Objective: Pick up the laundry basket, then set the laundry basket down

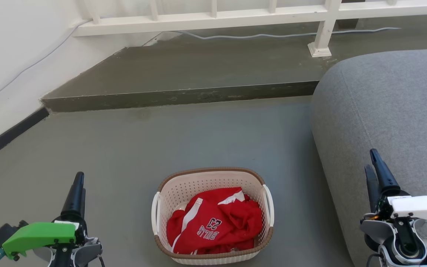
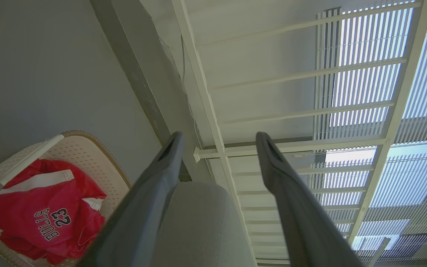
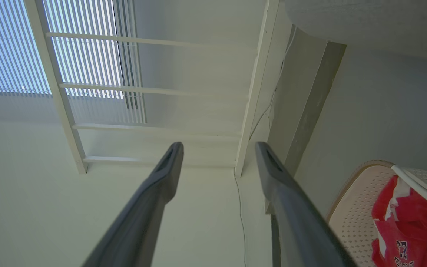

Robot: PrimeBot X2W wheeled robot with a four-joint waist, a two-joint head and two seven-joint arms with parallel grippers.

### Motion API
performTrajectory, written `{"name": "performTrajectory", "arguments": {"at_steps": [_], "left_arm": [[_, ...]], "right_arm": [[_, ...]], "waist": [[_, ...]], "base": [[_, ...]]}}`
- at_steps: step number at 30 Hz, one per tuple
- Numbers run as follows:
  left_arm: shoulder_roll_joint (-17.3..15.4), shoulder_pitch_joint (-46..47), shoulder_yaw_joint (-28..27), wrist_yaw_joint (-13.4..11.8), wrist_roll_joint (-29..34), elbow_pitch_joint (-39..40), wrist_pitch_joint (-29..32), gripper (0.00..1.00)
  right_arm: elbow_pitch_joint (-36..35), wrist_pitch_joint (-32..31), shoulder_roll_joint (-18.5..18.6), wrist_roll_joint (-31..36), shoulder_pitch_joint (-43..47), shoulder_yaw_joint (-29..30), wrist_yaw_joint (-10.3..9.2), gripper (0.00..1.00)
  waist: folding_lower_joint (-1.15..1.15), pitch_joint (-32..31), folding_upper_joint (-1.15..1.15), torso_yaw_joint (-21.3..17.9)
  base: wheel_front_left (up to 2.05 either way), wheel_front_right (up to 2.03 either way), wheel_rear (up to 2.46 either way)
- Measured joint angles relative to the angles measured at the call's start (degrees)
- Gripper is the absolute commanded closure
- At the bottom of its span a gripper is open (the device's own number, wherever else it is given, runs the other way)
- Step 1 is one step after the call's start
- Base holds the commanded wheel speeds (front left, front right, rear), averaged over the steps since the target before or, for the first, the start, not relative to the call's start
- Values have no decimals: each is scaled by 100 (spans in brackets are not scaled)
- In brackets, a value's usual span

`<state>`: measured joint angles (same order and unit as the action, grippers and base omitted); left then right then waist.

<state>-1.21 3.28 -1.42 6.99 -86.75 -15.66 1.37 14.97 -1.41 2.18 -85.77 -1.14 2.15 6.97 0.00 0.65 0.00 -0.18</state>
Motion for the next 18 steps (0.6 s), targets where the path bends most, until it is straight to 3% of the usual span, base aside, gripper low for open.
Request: {"name": "performTrajectory", "arguments": {"at_steps": [18], "left_arm": [[-201, 29, 356, 1, 1419, 182, -399, 0]], "right_arm": [[-135, 427, 347, 1326, -143, -588, 0, 0]], "waist": [[0, 43, 0, -26]], "base": [[0, 0, 0]]}}
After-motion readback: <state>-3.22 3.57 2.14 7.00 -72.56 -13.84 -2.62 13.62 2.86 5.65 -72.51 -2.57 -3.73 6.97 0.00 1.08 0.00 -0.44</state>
